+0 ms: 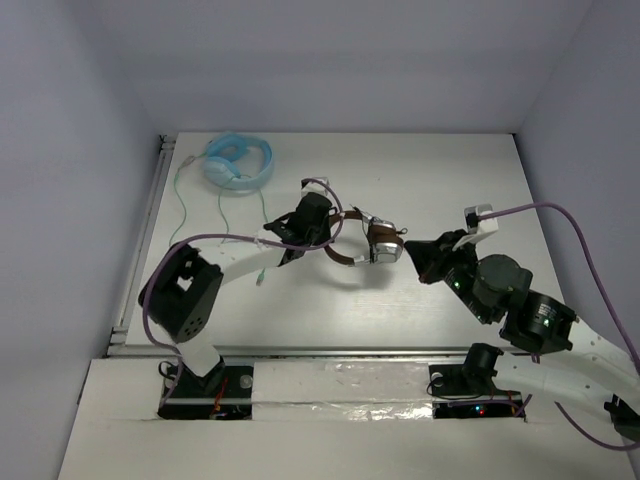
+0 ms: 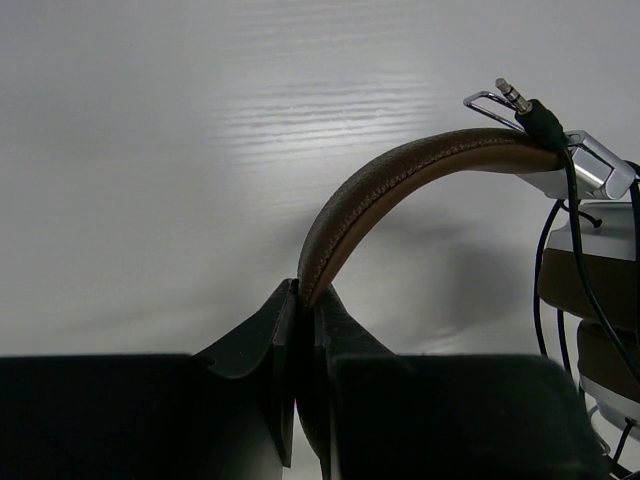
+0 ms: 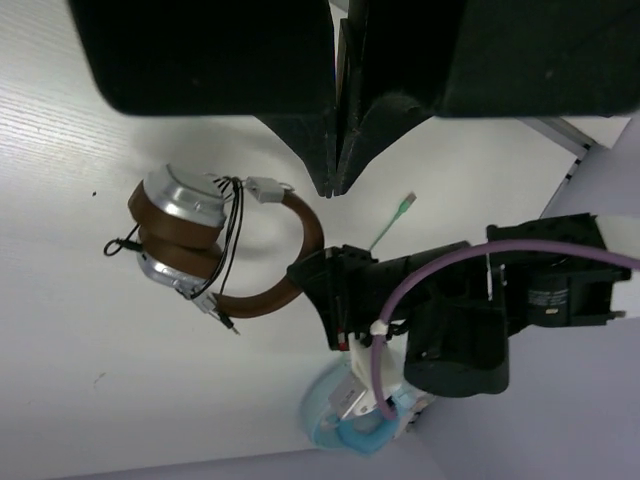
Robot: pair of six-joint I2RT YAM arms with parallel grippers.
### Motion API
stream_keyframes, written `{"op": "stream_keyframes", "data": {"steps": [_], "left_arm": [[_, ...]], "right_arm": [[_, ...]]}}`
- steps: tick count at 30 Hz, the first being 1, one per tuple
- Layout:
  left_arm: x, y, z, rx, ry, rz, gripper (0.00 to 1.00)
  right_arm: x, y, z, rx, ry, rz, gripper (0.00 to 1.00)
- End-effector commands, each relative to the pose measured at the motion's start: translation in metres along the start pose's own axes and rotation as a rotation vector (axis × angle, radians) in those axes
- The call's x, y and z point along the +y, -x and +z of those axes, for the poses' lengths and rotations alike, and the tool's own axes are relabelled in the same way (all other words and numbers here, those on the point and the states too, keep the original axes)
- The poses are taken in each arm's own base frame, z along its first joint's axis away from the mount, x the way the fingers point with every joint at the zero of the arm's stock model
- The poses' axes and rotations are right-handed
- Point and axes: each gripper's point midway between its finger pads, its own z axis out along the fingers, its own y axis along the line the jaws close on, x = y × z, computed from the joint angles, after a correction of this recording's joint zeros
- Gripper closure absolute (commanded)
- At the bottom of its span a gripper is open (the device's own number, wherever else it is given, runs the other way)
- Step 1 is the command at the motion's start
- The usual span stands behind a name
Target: Wrap the headphones
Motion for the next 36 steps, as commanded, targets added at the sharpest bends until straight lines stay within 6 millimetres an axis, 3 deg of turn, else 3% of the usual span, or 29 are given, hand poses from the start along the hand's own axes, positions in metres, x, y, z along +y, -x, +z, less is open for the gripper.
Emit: {"op": "stream_keyframes", "data": {"steps": [1,7,9,13,18,19,21,22,24,25,27,28,30,31,33,34,36], "left_arm": [[-0.027,0.055,0.014,-0.145,-0.069,-0.064,1.00],[-0.009,0.054,0.049,-0.140,0.008,-0.046,1.00],[-0.008,0.052,0.054,-0.138,0.017,-0.036,0.95],[-0.002,0.049,0.054,-0.138,0.037,-0.028,0.75],[0.008,0.062,0.031,-0.195,0.072,-0.032,0.53],[0.009,0.069,0.018,-0.218,0.068,-0.036,0.44],[0.009,0.079,0.002,-0.252,0.061,-0.044,0.38],[0.007,0.090,-0.016,-0.284,0.040,-0.052,0.31],[0.004,0.095,-0.034,-0.299,0.025,-0.052,0.27],[0.004,0.107,-0.054,-0.337,0.013,-0.064,0.27],[0.004,0.110,-0.076,-0.360,0.006,-0.069,0.27],[0.000,0.117,-0.099,-0.397,-0.031,-0.083,0.26],[-0.003,0.122,-0.124,-0.424,-0.088,-0.096,0.26],[-0.005,0.129,-0.148,-0.466,-0.133,-0.107,0.11],[-0.017,0.130,-0.172,-0.475,-0.225,-0.089,0.02],[-0.017,0.135,-0.193,-0.508,-0.261,-0.096,0.01],[-0.016,0.134,-0.209,-0.511,-0.286,-0.105,0.01]], "right_arm": [[0.008,0.005,0.005,-0.035,0.024,0.059,0.98],[0.009,0.001,0.008,-0.032,0.024,0.053,0.93],[0.006,0.000,0.009,-0.034,0.006,0.051,0.88],[0.001,0.008,0.006,-0.065,-0.013,0.068,0.62],[-0.003,0.013,0.001,-0.089,-0.020,0.094,0.41],[-0.004,0.015,0.001,-0.097,-0.028,0.100,0.34],[-0.005,0.019,0.000,-0.107,-0.032,0.117,0.29],[-0.006,0.020,0.000,-0.114,-0.042,0.124,0.23],[-0.009,0.027,-0.003,-0.134,-0.059,0.144,0.22],[-0.013,0.030,-0.003,-0.148,-0.082,0.147,0.01],[-0.018,0.036,-0.007,-0.152,-0.108,0.136,0.00],[-0.024,0.040,-0.008,-0.165,-0.148,0.135,0.00],[-0.032,0.041,-0.012,-0.159,-0.191,0.123,0.00],[-0.036,0.046,-0.015,-0.174,-0.212,0.128,0.00],[-0.042,0.055,-0.024,-0.198,-0.221,0.147,0.00],[-0.042,0.060,-0.028,-0.211,-0.211,0.156,0.00],[-0.039,0.068,-0.034,-0.235,-0.173,0.165,0.00]]}}
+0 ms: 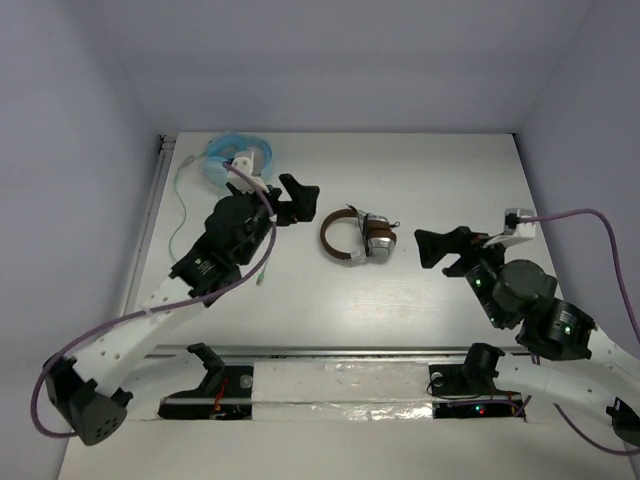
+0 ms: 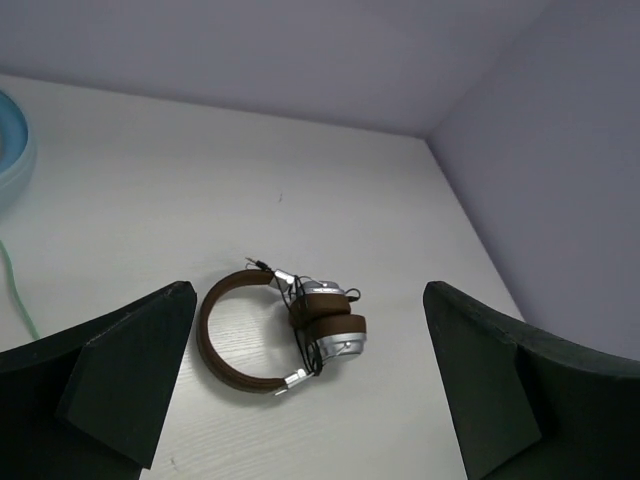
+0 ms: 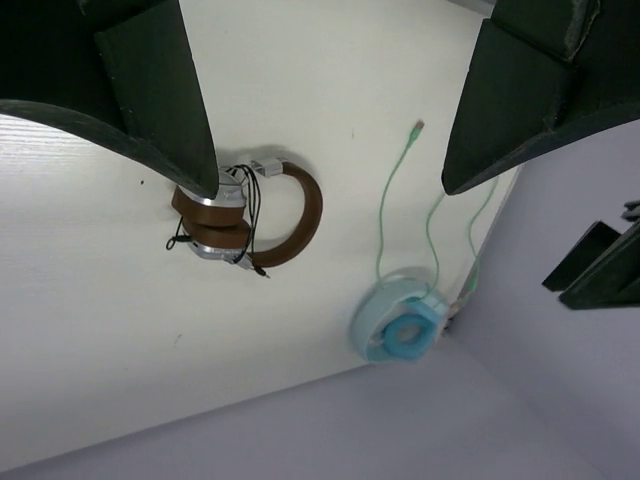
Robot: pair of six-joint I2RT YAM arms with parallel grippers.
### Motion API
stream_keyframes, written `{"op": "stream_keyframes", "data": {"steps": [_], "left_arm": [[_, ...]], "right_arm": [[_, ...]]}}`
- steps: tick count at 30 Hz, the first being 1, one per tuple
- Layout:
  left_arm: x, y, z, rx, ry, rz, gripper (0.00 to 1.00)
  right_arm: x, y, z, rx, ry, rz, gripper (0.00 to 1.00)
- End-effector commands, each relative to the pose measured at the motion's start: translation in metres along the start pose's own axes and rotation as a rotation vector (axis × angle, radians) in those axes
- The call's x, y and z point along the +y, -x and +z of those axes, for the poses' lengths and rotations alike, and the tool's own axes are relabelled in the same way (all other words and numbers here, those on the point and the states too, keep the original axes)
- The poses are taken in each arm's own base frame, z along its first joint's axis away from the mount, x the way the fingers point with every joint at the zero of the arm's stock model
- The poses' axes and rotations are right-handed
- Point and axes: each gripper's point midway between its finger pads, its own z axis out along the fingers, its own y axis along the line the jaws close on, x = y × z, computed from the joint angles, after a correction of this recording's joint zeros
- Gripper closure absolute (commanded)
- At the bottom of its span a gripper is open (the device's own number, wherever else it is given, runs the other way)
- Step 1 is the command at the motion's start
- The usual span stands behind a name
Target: Wrap the headphones
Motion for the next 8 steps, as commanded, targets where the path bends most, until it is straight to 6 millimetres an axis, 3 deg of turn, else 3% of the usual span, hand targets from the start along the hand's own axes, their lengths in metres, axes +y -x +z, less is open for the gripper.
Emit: {"op": "stream_keyframes", "data": {"steps": [1,4,8], "left_arm": [[-0.008,0.009,-0.029,0.000,-0.069,-0.007,0.01],[-0.002,0.015,-0.046,-0.018,-0.058,-0.012,0.01],[0.004,0.013,-0.052,-0.021,-0.053,-0.005,0.01]], "right_arm": [[-0.001,0.041,-0.016,-0.097,0.024,0.079,0.00],[-0.003,0.044,-0.020,-0.117,0.035,0.096,0.00],[-0.010,0.038,-0.017,-0.115,0.002,0.091,0.00]]}}
